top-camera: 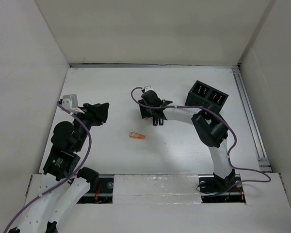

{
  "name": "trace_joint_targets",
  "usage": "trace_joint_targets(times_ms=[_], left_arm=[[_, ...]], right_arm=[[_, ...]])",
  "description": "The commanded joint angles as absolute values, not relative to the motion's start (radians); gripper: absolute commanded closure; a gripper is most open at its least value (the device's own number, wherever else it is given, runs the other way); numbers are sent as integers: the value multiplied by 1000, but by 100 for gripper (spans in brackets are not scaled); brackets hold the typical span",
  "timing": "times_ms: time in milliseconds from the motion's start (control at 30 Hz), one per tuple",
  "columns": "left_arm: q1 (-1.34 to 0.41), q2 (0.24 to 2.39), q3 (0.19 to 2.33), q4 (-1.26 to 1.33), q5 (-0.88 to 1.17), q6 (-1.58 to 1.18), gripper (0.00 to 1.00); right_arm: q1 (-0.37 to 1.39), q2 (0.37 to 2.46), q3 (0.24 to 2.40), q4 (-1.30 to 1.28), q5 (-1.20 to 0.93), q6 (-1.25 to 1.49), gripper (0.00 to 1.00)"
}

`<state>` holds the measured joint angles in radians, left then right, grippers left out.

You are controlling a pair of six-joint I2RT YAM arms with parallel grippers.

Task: Organize the desk

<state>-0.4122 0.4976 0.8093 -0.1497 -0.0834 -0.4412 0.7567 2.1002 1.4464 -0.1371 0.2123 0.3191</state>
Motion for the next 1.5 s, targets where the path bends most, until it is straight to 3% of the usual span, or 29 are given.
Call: trace_joint_targets(times_ms=[0, 133, 233, 267, 300, 467, 733, 900, 1167, 1300, 1333, 1467], left_arm=[[-408, 486, 811, -121, -89, -423, 58], [-408, 488, 810, -121, -91, -422, 58], [-408, 491, 811, -126, -92, -422, 58], [-408, 492, 811, -123, -91, -422, 58], [-408, 495, 811, -124, -91, -423, 58], [-408, 497, 810, -121, -86, -423, 58], [-408, 502, 808, -120, -63, -422, 58], [-408, 506, 807, -113, -48, -423, 57], [-408, 514, 804, -110, -43, -425, 57], [-408, 517, 807, -109, -37, -423, 57], [-408, 515, 805, -109, -38, -423, 57], [-408, 508, 804, -112, -44, -425, 56]], right_arm=[[755, 2127, 1506, -164, 247, 324, 42], [764, 2148, 1508, -158, 270, 327, 50], [764, 2155, 1514, -160, 290, 328, 73], [764, 2152, 1513, -161, 291, 330, 87], [764, 2140, 1508, -150, 290, 336, 91], [709, 1886, 1364, 52, 216, 362, 95], [441, 1534, 1129, 137, 241, 403, 96], [224, 1514, 1074, 118, 199, 422, 96], [164, 1493, 1019, 107, 207, 433, 95], [153, 1496, 1005, 109, 204, 440, 81], [153, 1494, 1005, 110, 201, 440, 68], [153, 1493, 1012, 107, 207, 437, 55]])
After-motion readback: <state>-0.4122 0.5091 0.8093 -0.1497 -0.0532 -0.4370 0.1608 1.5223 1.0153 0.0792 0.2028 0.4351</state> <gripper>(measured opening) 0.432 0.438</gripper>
